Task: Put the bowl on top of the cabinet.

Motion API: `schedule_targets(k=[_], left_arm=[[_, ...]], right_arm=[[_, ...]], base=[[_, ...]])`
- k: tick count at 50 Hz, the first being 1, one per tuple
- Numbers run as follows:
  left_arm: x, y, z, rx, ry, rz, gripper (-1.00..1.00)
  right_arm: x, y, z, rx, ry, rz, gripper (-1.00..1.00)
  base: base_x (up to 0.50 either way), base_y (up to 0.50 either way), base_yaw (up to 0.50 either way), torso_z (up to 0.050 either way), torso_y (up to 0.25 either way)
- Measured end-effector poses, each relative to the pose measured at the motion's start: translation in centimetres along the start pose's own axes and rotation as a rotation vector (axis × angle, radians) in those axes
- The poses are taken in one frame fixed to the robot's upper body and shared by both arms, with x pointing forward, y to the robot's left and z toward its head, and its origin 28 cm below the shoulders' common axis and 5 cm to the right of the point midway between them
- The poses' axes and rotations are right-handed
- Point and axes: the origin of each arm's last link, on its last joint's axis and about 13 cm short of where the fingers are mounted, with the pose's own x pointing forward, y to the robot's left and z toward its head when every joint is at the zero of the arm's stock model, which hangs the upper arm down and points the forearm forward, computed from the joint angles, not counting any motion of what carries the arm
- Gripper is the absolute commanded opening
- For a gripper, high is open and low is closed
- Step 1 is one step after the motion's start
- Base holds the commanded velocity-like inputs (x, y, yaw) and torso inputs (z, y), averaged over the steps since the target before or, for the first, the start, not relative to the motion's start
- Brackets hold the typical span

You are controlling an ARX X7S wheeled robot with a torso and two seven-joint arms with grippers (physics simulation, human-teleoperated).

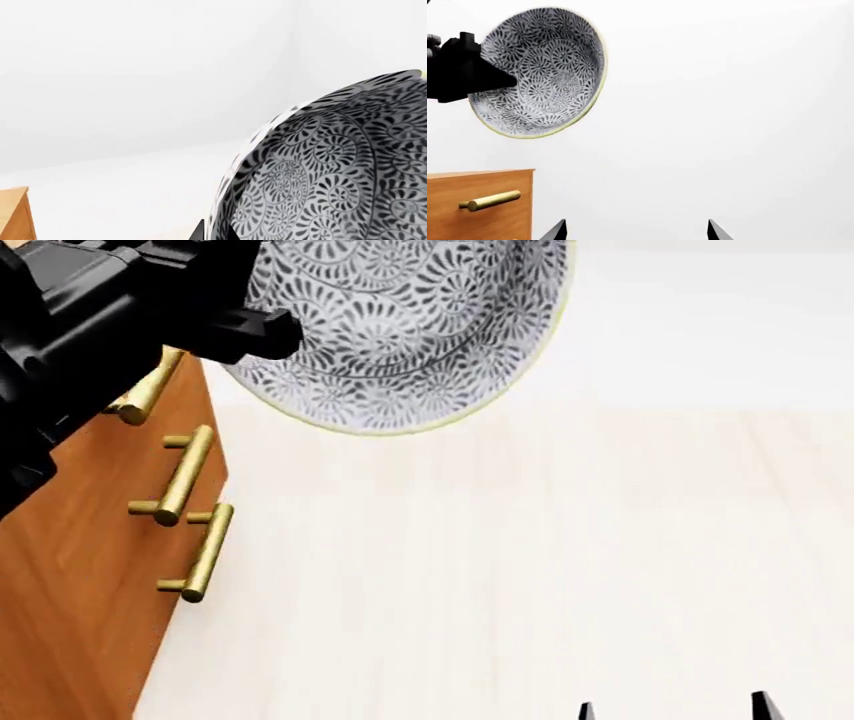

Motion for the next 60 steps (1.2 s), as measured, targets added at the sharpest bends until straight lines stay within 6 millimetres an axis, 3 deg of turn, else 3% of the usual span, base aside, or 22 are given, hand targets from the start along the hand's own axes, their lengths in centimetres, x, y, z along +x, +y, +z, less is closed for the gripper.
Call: schedule_targets(k=[38,60], left_arm=[[1.6,5.9,6.5,-0.39,-0.051,0.247,-1.0],[1.4,8.9,7.3,-0.626,-0.032,0.441,-1.0]], right_arm=[[-0.3,0.1,-0.4,-0.001,0.007,0.002,1.0],[-0.5,0.0,-0.6,0.003,0.012,-0.003,1.0]], base=[[0.0,0.0,0.0,0.0,0.001],[0.0,0.0,0.0,0.0,0.0]])
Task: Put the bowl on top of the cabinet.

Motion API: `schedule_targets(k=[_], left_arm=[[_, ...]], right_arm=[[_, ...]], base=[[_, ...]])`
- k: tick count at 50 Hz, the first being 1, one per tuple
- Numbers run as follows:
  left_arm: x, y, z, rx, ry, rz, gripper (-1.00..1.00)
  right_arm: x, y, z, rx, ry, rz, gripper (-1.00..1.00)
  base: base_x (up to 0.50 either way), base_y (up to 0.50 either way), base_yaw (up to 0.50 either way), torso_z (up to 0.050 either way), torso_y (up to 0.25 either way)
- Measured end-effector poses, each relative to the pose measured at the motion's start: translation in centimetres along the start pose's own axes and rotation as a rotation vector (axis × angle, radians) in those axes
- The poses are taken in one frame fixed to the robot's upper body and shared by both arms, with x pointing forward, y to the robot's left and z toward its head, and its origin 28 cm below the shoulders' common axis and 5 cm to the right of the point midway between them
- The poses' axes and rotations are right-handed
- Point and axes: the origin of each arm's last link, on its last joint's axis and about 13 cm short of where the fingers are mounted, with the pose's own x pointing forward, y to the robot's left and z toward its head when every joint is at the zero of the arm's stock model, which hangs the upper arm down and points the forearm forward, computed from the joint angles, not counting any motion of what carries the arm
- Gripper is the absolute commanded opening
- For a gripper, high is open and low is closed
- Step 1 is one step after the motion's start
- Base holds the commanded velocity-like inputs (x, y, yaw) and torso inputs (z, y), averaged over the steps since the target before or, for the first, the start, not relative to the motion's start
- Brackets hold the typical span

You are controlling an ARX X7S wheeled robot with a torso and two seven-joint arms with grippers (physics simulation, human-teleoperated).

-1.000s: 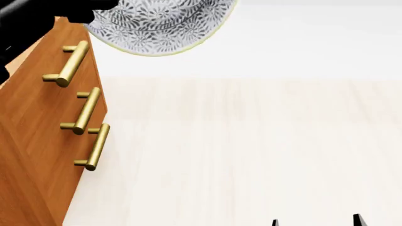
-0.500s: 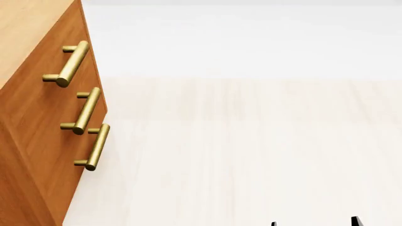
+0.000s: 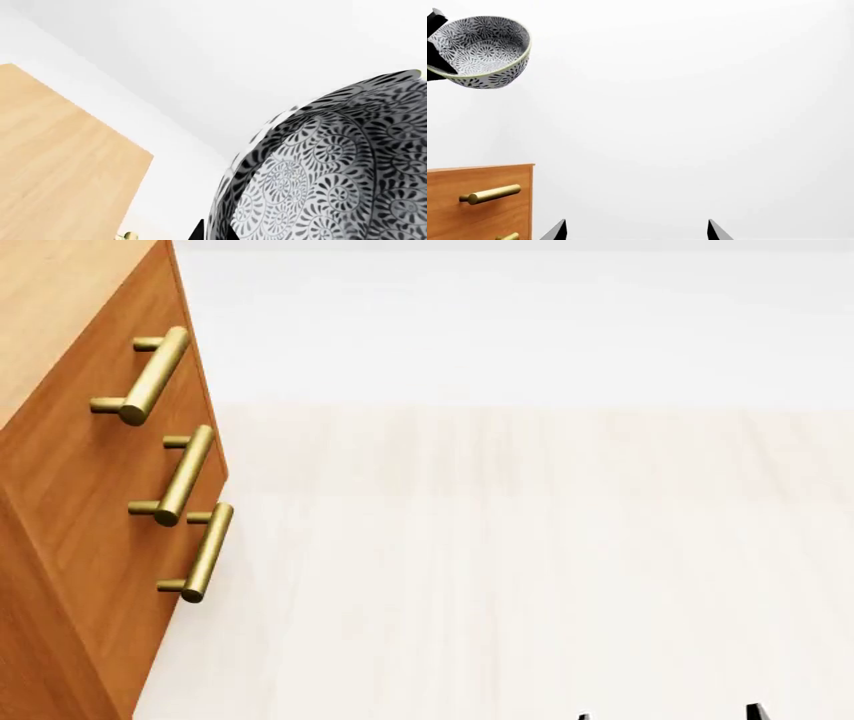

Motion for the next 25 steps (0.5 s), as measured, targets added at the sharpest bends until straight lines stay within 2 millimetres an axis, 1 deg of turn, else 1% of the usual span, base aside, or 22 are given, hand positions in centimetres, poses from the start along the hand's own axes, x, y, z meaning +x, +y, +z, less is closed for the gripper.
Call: schedule_targets(k=[12,25], left_arm=[[0.3,1.2,0.9,-0.055,-0.046,0.163,-1.0],[0.6,1.6,2.2,-0.063,-0.056,0.268,-1.0]], right_arm=[[0.0,0.0,-0.2,0.002,0.005,0.0,1.0],[-0.1,-0.1,-0.2,0.004,0.007,0.002,1.0]], base=[[0.0,0.0,0.0,0.0,0.001],[0.0,0.0,0.0,0.0,0.0]])
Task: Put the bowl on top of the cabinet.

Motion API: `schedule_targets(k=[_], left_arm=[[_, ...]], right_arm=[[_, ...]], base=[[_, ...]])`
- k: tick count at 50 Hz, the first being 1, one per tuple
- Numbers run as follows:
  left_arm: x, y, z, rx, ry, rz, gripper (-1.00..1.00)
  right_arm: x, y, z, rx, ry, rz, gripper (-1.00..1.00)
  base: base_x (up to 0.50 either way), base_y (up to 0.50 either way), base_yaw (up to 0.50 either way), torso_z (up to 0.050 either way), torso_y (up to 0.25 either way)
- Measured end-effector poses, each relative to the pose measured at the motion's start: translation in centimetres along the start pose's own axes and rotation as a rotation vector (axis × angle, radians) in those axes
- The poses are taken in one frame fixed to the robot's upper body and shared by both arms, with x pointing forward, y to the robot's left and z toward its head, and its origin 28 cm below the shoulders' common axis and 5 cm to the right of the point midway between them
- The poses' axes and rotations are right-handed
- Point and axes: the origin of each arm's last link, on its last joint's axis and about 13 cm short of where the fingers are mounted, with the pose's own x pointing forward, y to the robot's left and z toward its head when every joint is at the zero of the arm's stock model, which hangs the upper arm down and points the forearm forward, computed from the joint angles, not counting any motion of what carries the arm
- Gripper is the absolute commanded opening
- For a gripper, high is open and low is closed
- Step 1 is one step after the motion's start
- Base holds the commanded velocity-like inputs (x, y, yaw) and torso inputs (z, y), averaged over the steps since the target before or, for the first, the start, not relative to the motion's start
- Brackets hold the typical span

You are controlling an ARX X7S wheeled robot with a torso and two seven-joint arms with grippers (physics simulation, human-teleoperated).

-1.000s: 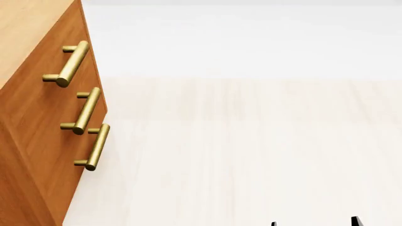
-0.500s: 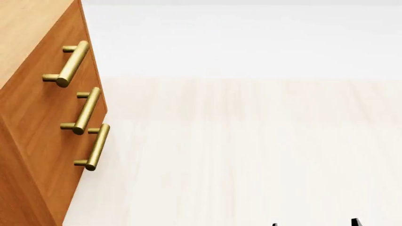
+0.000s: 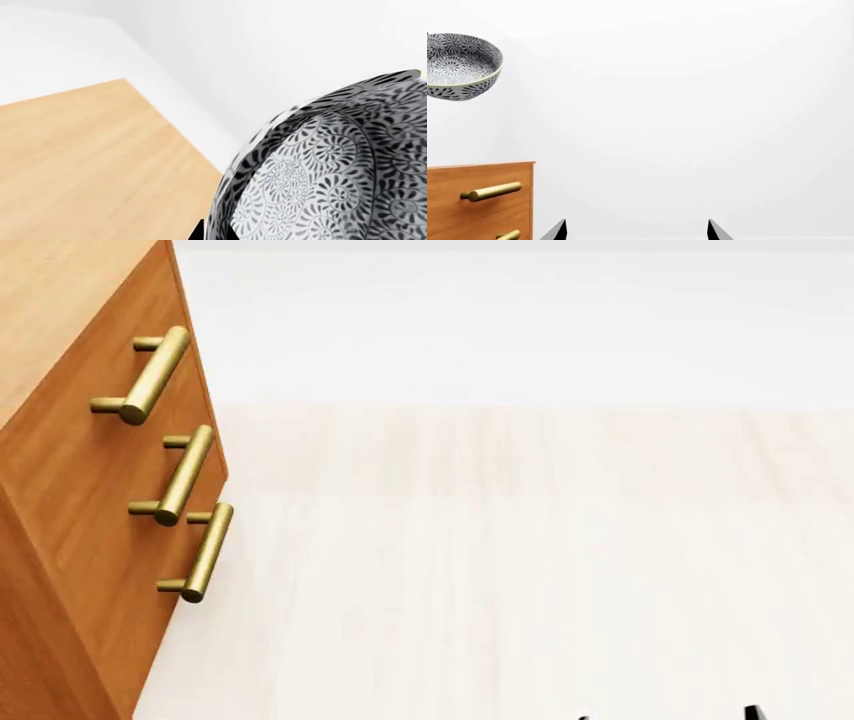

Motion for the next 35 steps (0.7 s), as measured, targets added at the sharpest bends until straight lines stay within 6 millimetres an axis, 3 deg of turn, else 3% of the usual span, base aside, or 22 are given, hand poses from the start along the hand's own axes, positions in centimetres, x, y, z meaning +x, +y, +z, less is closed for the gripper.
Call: schedule_targets(k=[8,22,35], left_arm=[[1.4,-0.1,0.1,-0.016,0.014,0.03,-1.0],[5.7,-0.8,-0.6,-0.069,0.056,0.065,-1.0],[7.4,-0.2,-1.6,-0.099,0.054,0.142,-1.0]], right_arm=[[0.0,-0.2,0.0,0.003,-0.001,-0.004,1.0],[-0.2,-0.9,-0.9,0.0,0.025,-0.043,1.0],[-0.4,-1.3,-1.4,-0.002,0.04,-0.068,1.0]], base=[[0.0,0.0,0.0,0.0,0.001],[0.0,0.0,0.0,0.001,0.0],[0.0,0.0,0.0,0.0,0.001]])
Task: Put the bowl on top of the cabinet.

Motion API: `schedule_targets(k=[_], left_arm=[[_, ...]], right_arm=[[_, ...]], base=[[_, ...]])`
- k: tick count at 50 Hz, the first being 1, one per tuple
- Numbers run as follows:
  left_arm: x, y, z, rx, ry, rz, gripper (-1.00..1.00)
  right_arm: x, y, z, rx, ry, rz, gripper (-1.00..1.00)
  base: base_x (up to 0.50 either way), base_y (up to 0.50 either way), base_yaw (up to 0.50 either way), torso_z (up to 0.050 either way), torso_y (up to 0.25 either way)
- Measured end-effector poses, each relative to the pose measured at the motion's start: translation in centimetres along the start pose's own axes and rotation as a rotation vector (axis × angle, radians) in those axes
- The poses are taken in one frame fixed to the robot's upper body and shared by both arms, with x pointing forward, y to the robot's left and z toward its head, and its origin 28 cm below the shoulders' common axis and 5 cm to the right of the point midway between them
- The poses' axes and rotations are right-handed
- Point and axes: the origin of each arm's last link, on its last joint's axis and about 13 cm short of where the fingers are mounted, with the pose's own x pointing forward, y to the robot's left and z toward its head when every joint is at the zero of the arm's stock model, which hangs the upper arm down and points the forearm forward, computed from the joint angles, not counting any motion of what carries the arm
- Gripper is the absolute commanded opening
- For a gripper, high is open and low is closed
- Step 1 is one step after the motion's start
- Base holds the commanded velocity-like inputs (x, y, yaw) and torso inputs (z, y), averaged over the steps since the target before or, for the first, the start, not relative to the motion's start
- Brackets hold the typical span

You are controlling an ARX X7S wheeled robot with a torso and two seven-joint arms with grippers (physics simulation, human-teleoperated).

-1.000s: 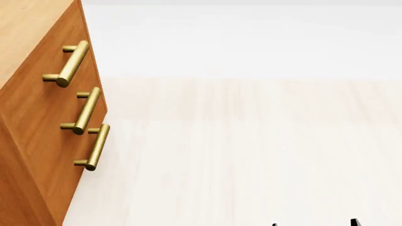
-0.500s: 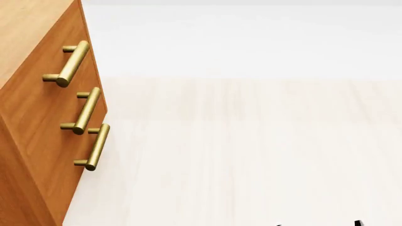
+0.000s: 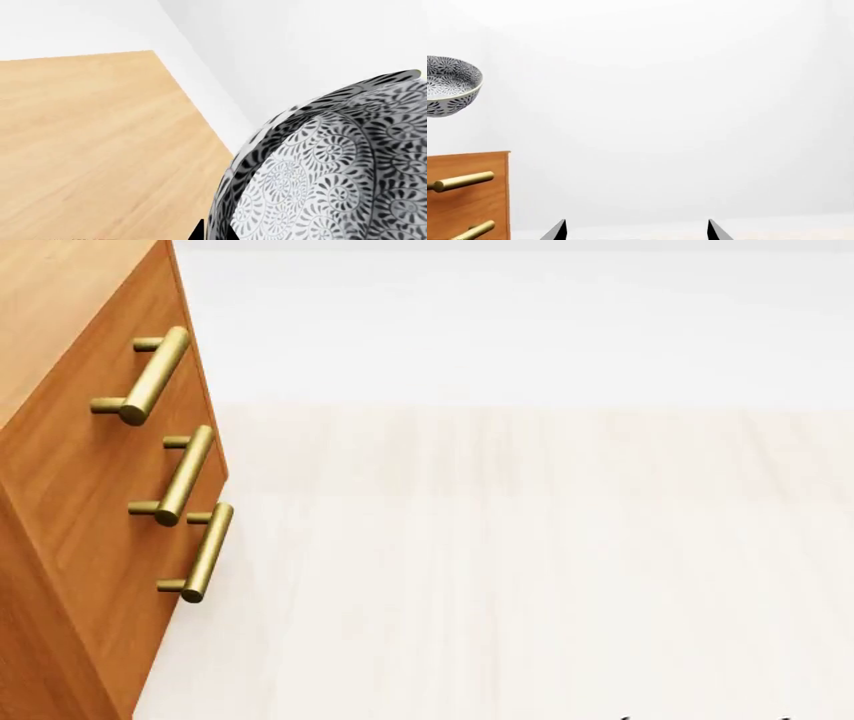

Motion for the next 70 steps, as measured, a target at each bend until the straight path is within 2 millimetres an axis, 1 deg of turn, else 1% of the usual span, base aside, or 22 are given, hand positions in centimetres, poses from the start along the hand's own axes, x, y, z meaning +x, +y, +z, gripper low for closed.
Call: schedule_targets(k=[17,35,48,60,70], left_arm=[[0.5,0.0,-0.1,-0.028,-0.022,0.067,-1.0],[1.1,0.5,-0.1,-0.072,-0.072,0.145,-1.0],[1.0,0.8,0.1,-0.102,-0.118,0.212,-1.0],[1.0,0.7,0.0,-0.079,-0.081,0.293,-1.0],[0.9,0.5,-0.2,-0.048,-0.037,0.31,-1.0]], right_arm=[[-0.2,-0.1,-0.1,0.004,0.002,-0.003,1.0],[-0.2,-0.1,-0.2,0.003,0.002,-0.003,1.0],[-0.2,-0.1,-0.2,0.003,0.003,-0.002,1.0],[-0.2,-0.1,-0.3,0.005,0.004,0.0,1.0],[-0.2,-0.1,-0.3,0.007,0.006,0.0,1.0]], base=[[0.0,0.0,0.0,0.0,0.001],[0.0,0.0,0.0,0.0,0.0],[0.0,0.0,0.0,0.001,0.001],[0.0,0.0,0.0,0.0,0.0],[0.0,0.0,0.0,0.0,0.001]])
